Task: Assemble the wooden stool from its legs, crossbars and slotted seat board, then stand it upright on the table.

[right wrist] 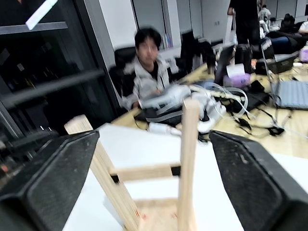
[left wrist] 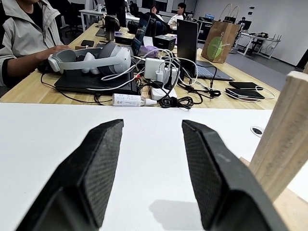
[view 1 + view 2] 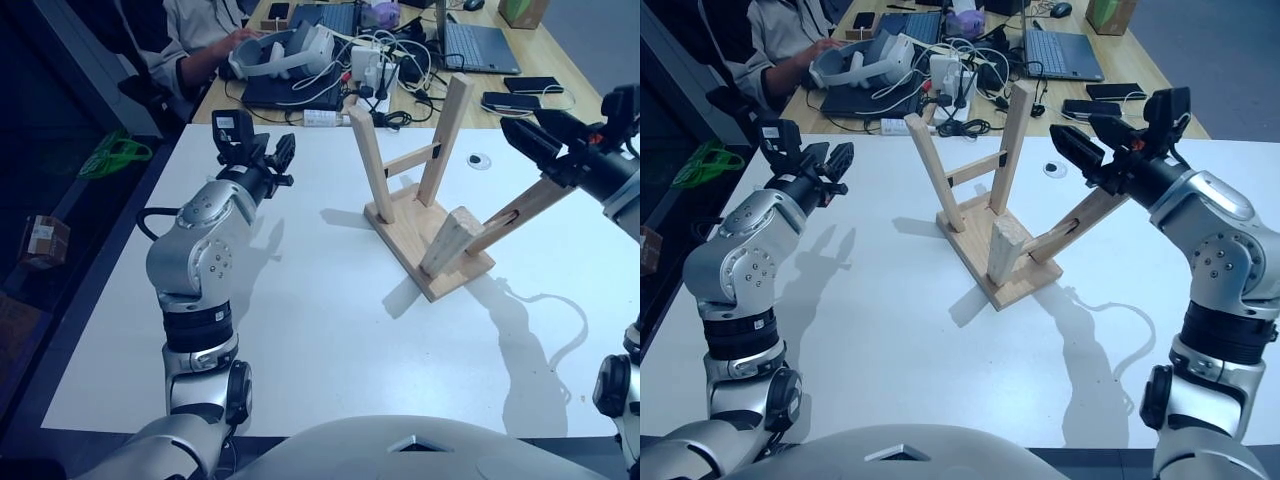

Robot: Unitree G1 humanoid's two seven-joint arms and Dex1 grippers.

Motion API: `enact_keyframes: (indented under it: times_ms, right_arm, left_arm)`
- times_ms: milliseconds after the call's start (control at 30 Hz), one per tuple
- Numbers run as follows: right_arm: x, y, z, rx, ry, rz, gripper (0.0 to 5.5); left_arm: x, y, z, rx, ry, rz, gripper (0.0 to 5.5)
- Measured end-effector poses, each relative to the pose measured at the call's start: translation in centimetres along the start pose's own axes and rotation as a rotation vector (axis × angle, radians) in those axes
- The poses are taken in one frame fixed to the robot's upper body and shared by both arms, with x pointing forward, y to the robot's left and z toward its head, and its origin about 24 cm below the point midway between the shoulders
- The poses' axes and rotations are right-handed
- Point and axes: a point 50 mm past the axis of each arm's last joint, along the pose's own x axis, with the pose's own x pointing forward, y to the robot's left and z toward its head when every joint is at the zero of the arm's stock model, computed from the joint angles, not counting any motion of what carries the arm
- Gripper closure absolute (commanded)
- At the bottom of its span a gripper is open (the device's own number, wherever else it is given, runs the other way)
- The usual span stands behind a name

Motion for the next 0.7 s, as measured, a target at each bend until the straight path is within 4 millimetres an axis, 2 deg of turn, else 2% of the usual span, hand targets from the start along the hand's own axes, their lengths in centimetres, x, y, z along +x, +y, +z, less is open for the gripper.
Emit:
enact_keyframes:
  times_ms: [133, 200, 233, 300, 400, 467, 600, 700]
  right_arm:
    - [-0.4, 1.9, 6.0, 0.078, -0.303, 0.157, 1.26]
    - [-1.2, 3.3, 6.8, 0.128, -0.333, 0.290, 1.26]
    - [-1.8, 4.3, 6.5, 0.153, -0.308, 0.373, 1.26]
    - [-3.3, 5.4, 4.2, 0.167, -0.162, 0.448, 1.26]
    - [-6.2, 5.1, -1.2, 0.274, 0.077, 0.385, 1.26]
    - [-8.5, 4.8, -3.9, 0.340, 0.179, 0.335, 1.26]
    - [-12.3, 4.2, -7.4, 0.407, 0.327, 0.229, 1.26]
    - [-12.8, 4.1, -10.4, 0.323, 0.420, 0.152, 1.26]
  left_arm:
    - [0.0, 0.1, 0.0, -0.001, -0.002, 0.002, 3.27]
    - [0.0, 0.1, 0.0, -0.001, -0.003, 0.002, 3.27]
    - [-0.1, 0.1, 0.0, -0.002, -0.003, 0.002, 3.27]
    - [-0.1, 0.3, 0.0, -0.002, -0.003, 0.007, 3.27]
    - [-0.2, 0.4, 0.0, 0.002, -0.003, 0.015, 3.27]
    - [-0.2, 0.5, 0.0, 0.004, -0.002, 0.017, 3.27]
    - [-0.4, 0.8, 0.0, 0.014, -0.002, 0.022, 3.27]
    - [-0.4, 0.9, 0.0, 0.018, 0.000, 0.026, 3.27]
